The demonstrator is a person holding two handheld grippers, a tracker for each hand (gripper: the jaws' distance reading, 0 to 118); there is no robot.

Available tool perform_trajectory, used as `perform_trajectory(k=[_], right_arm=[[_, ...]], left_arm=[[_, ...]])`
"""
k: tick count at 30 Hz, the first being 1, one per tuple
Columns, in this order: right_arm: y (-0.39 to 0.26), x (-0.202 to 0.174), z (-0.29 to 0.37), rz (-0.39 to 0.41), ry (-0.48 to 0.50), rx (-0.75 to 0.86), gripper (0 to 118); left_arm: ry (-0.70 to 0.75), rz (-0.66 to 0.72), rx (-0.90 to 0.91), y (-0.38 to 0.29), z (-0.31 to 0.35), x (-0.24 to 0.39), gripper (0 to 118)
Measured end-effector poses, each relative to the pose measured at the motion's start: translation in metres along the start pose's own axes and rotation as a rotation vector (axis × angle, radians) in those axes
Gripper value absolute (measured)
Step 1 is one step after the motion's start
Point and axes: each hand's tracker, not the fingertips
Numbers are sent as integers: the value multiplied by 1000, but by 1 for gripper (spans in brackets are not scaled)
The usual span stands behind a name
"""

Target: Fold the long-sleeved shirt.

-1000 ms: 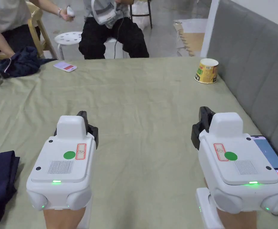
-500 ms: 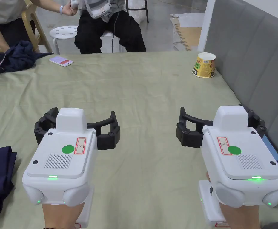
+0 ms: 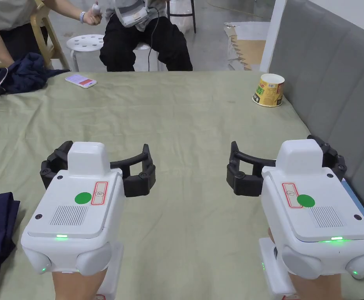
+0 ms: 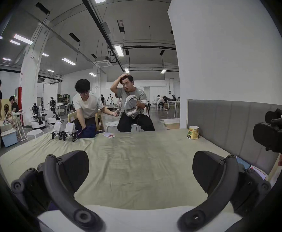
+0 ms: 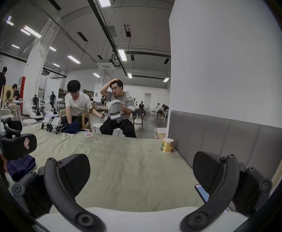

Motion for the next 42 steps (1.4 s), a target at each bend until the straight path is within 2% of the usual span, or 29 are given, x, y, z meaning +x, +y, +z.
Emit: perform_trajectory(k=[10, 14, 21, 28, 33, 39, 42], right_arm=[[0, -1, 0, -7, 7, 1, 118], [-1, 2, 0, -3, 11, -13, 118], [0, 11, 3, -41, -7, -17, 118], [0, 13, 6, -29, -5, -16, 118], [0, 14, 6, -24, -9, -22, 118], [1, 16, 6, -40, -11, -21, 118], [1, 16, 6, -19, -14, -34, 118]], left_arm=[[-18, -33, 16, 1, 2, 4, 111], [-26, 4, 10, 2, 2, 2, 111], [-16, -9, 17, 2, 6, 3, 111], [-21, 13, 18, 3, 6, 5, 111], [-23, -24, 14, 2, 7, 9, 111], [-29, -3, 10, 2, 7, 8, 111], [-24, -7, 11, 2, 6, 8, 111]])
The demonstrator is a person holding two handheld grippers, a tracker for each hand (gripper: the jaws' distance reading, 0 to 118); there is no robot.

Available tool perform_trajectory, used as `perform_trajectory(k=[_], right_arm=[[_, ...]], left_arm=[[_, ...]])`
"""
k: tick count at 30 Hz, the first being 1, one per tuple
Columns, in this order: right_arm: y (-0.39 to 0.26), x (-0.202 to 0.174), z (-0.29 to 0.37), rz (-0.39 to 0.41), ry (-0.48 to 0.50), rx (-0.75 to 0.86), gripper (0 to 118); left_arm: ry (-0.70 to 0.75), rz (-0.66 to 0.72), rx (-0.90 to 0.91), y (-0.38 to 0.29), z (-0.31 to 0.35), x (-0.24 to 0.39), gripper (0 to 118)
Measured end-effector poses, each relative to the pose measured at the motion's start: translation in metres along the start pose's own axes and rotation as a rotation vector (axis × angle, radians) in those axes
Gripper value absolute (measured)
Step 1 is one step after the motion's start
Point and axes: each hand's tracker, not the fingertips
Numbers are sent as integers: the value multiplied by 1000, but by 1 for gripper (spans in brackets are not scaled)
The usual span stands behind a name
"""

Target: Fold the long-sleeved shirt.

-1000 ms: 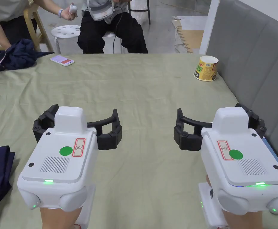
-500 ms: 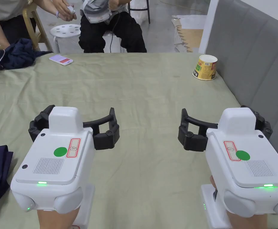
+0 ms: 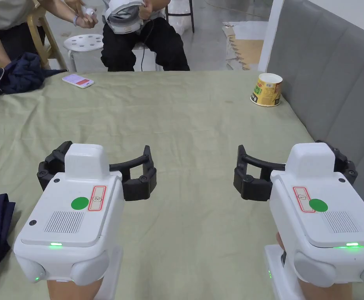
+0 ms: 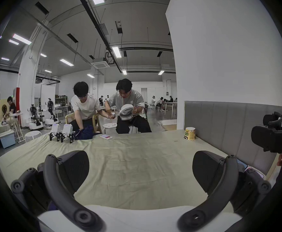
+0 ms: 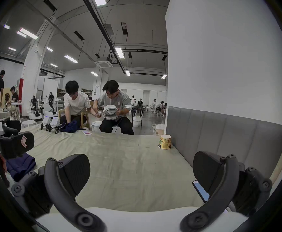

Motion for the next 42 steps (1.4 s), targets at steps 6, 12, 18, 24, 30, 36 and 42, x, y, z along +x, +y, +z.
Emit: perform_trajectory(k=[6, 12, 18, 24, 30, 36, 42], right_arm=[[-1, 0, -1, -9, -4, -11, 118], [-2, -2, -1, 2, -1, -17, 118], [-1, -2, -1, 11, -1, -29, 118], [0, -1, 0, 5, 3, -27, 118], [1, 0, 1, 5, 2, -27, 118], [-2, -2, -2, 9, 2, -40, 118], [-2, -6, -3, 18, 8, -48, 118]], left_arm=[[-1, -5, 6, 1, 1, 0, 111], [-1, -12, 10, 1, 3, 0, 111], [-3, -21, 11, 3, 4, 1, 111], [-10, -46, 16, 6, 4, 5, 111], [-18, -41, 17, 6, 3, 6, 111], [-7, -40, 9, 5, 2, 3, 111], [-17, -32, 18, 6, 3, 0, 111]])
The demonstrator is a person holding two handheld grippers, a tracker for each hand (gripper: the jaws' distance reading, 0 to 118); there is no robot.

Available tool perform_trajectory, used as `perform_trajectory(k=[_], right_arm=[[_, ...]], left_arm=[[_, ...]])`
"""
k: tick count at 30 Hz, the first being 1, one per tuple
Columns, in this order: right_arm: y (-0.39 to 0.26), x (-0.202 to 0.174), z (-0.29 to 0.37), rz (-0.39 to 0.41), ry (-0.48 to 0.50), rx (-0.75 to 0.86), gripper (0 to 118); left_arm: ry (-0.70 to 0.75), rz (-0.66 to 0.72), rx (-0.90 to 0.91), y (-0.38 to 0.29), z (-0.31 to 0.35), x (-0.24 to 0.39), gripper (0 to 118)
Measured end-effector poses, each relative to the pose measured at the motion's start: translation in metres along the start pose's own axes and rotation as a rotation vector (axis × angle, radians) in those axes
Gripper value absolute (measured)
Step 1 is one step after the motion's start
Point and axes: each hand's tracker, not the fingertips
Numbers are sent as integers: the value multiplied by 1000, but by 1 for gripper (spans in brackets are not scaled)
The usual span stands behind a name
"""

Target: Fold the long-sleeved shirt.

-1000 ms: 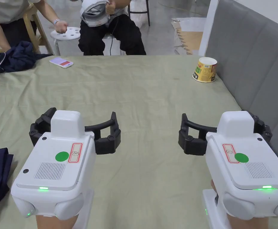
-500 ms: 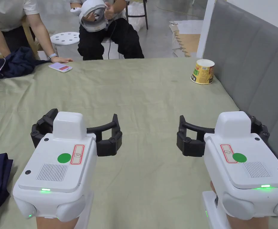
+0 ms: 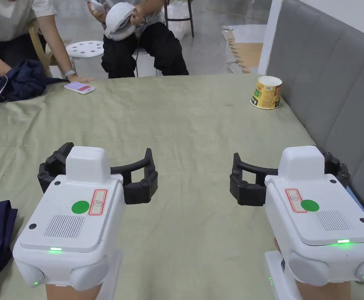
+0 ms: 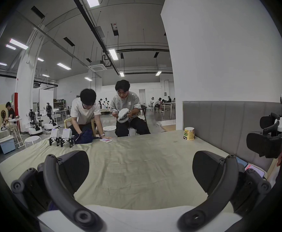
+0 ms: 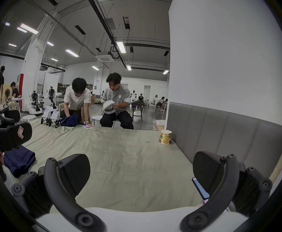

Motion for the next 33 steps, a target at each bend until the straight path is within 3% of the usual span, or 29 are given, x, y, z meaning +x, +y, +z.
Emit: perform_trajectory(k=[33], right_arm=[[1, 0, 3, -6, 1, -15, 118]], left_arm=[[13, 23, -2, -3, 1, -1, 111]])
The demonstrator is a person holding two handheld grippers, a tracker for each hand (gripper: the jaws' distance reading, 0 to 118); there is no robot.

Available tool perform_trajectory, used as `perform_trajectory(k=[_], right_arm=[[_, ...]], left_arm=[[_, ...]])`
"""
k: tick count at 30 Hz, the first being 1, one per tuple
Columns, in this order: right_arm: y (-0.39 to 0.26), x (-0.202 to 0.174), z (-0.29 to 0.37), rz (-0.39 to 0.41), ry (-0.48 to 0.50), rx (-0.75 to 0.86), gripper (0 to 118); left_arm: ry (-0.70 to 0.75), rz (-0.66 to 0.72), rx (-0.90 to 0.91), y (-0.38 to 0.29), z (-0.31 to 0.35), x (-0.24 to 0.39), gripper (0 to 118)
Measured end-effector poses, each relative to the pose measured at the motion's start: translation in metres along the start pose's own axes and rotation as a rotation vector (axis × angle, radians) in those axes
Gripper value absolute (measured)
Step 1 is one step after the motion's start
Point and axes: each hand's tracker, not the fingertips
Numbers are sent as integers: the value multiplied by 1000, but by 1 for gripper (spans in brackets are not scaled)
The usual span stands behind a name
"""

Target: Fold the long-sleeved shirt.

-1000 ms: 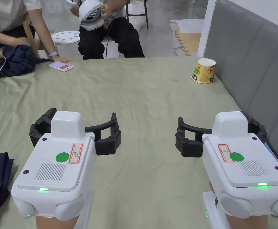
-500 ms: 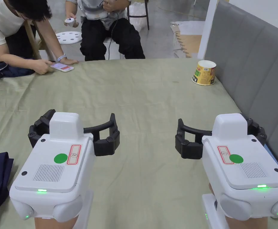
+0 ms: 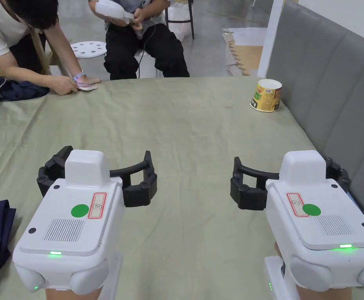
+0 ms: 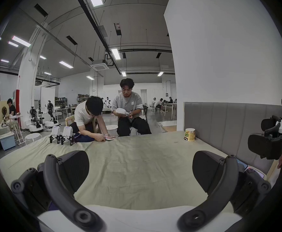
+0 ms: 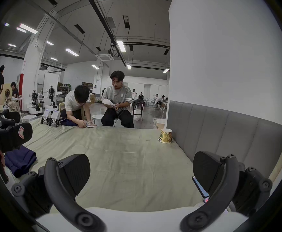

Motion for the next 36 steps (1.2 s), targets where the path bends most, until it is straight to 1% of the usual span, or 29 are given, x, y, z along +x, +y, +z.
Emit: perform_trajectory(k=[6, 11, 32, 36], right_arm=[[-3, -4, 0, 34, -6, -6, 118], [-4, -2, -1, 17, -8, -13, 118], [-5, -6, -2, 27, 1, -29, 118], [-2, -5, -2, 4, -5, -37, 118]], left_arm=[[-8, -7, -4, -2, 1, 3, 111], [-2, 7, -6, -2, 1, 0, 111], [9, 28, -16, -4, 2, -6, 111], [11, 19, -19, -4, 2, -5, 111]])
